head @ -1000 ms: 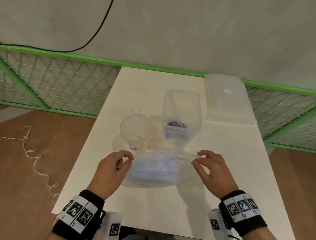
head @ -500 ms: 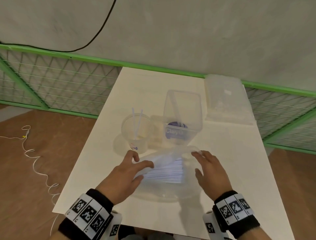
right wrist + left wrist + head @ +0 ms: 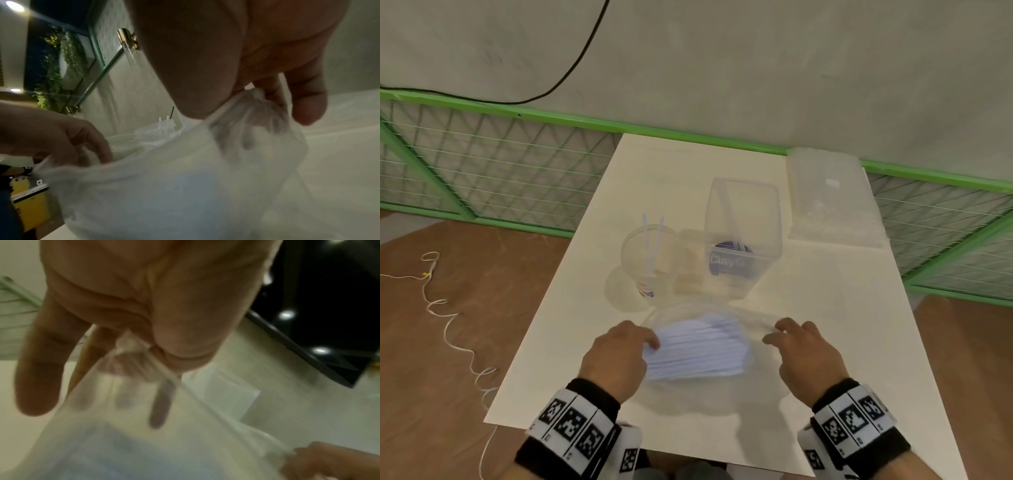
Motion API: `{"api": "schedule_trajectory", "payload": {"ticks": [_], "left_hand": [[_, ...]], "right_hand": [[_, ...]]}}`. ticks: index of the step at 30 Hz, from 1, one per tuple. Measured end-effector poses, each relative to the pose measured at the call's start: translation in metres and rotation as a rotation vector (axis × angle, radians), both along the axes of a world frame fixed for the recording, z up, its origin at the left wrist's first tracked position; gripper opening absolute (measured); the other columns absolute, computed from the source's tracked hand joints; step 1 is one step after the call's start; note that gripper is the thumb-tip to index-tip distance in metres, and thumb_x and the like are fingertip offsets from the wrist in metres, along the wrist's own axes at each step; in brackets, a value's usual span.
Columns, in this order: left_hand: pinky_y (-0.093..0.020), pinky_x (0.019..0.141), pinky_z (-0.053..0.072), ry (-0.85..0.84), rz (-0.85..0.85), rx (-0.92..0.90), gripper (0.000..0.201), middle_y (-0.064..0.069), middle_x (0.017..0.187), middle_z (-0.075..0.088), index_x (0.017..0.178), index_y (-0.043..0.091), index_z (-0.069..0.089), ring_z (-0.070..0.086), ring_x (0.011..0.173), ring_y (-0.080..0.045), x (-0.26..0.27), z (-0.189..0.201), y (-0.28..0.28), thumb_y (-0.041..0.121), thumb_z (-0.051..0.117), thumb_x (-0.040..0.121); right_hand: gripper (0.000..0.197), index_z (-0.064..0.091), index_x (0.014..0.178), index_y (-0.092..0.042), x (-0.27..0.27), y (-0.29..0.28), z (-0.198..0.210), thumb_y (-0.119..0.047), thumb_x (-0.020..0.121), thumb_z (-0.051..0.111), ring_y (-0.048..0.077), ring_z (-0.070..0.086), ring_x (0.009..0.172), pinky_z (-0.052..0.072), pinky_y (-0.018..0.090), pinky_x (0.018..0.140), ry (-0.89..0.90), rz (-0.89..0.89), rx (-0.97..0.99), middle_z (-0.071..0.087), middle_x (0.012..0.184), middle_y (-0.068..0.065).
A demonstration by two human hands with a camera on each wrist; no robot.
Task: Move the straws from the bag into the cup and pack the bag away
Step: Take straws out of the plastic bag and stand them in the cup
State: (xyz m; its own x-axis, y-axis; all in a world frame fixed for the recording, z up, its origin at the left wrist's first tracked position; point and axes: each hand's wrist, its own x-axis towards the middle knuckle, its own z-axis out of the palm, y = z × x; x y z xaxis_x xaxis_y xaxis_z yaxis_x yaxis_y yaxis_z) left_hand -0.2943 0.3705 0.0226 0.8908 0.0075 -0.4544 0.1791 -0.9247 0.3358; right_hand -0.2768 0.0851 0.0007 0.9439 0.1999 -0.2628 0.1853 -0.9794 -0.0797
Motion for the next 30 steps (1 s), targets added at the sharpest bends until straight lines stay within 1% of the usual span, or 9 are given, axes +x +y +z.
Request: {"api": "schedule_trajectory", "payload": {"ticks": [5,9,12,14,18,21,25,27,30], "left_hand": [[-0.029,0.094,0.04,-0.065,0.229,-0.079,0.037,-0.001,0.123,0.054,0.126,0.019,0.055,0.054,0.114,-0.021,0.008,-0.006,0.004,0.012,0.056,0.09],[-0.028,0.07,0.04,-0.274,0.247,-0.083,0.034,0.009,0.093,0.048,0.101,0.029,0.061,0.056,0.087,-0.02,0.008,0.008,0.0,0.001,0.058,0.082],[-0.026,0.057,0.033,-0.33,0.271,-0.074,0.037,0.01,0.089,0.044,0.088,0.03,0.062,0.053,0.073,-0.021,0.009,0.017,0.007,-0.005,0.056,0.078],[-0.024,0.053,0.032,-0.287,0.256,-0.085,0.046,0.012,0.101,0.04,0.107,0.027,0.063,0.051,0.072,-0.02,0.008,0.019,0.01,-0.007,0.054,0.077],[-0.033,0.068,0.047,-0.185,0.177,-0.054,0.072,0.01,0.128,0.03,0.142,0.024,0.037,0.05,0.08,-0.021,0.0,0.021,0.001,-0.008,0.051,0.079],[-0.034,0.067,0.05,-0.195,0.134,-0.074,0.081,0.011,0.129,0.027,0.146,0.024,0.028,0.053,0.076,-0.023,-0.003,0.02,-0.002,-0.011,0.051,0.077],[-0.022,0.054,0.038,-0.218,0.051,-0.102,0.097,0.012,0.13,0.02,0.151,0.026,0.015,0.047,0.061,-0.015,-0.007,0.013,-0.002,-0.016,0.051,0.071],[-0.022,0.058,0.039,-0.152,0.022,-0.064,0.101,0.01,0.14,0.012,0.154,0.024,0.004,0.047,0.066,-0.015,-0.013,-0.001,-0.002,-0.014,0.05,0.073],[-0.028,0.071,0.05,-0.001,0.001,0.004,0.099,0.006,0.149,0.001,0.154,0.022,-0.004,0.049,0.079,-0.02,-0.018,-0.02,-0.005,-0.011,0.05,0.078]], "right_hand": [[0.042,0.054,0.133,-0.027,0.006,0.004,0.005,-0.015,0.093,0.047,0.021,0.057,0.104,0.047,0.028,0.075,0.042,-0.185,0.088,0.052,0.123,-0.005],[0.042,0.069,0.119,-0.023,0.008,0.003,0.007,-0.001,0.086,0.055,0.028,0.061,0.084,0.054,0.04,0.062,-0.08,-0.167,0.171,0.055,0.104,-0.001],[0.045,0.075,0.104,-0.019,0.01,-0.006,0.012,0.012,0.075,0.061,0.03,0.056,0.066,0.049,0.037,0.046,-0.223,-0.174,0.22,0.052,0.091,0.003],[0.057,0.073,0.108,-0.018,0.01,-0.009,0.017,0.019,0.067,0.059,0.028,0.051,0.067,0.047,0.037,0.042,-0.298,-0.144,0.234,0.053,0.099,0.007],[0.077,0.054,0.134,-0.02,0.005,-0.006,0.017,0.018,0.066,0.049,0.025,0.042,0.065,0.046,0.037,0.048,-0.16,-0.097,0.157,0.044,0.128,0.009],[0.077,0.046,0.14,-0.019,0.003,-0.004,0.015,0.013,0.07,0.047,0.029,0.048,0.063,0.045,0.036,0.055,-0.101,-0.099,0.137,0.041,0.136,0.006],[0.071,0.057,0.131,-0.01,0.003,-0.004,0.017,0.017,0.066,0.051,0.037,0.062,0.064,0.048,0.036,0.052,-0.207,-0.114,0.187,0.053,0.131,0.011],[0.066,0.059,0.127,-0.008,-0.005,-0.003,0.009,0.014,0.064,0.05,0.039,0.066,0.066,0.053,0.041,0.05,-0.194,-0.076,0.161,0.055,0.131,0.014],[0.069,0.038,0.145,-0.019,-0.018,0.002,-0.011,0.004,0.08,0.045,0.035,0.065,0.1,0.053,0.04,0.082,0.176,-0.05,0.087,0.037,0.149,0.006]]}}
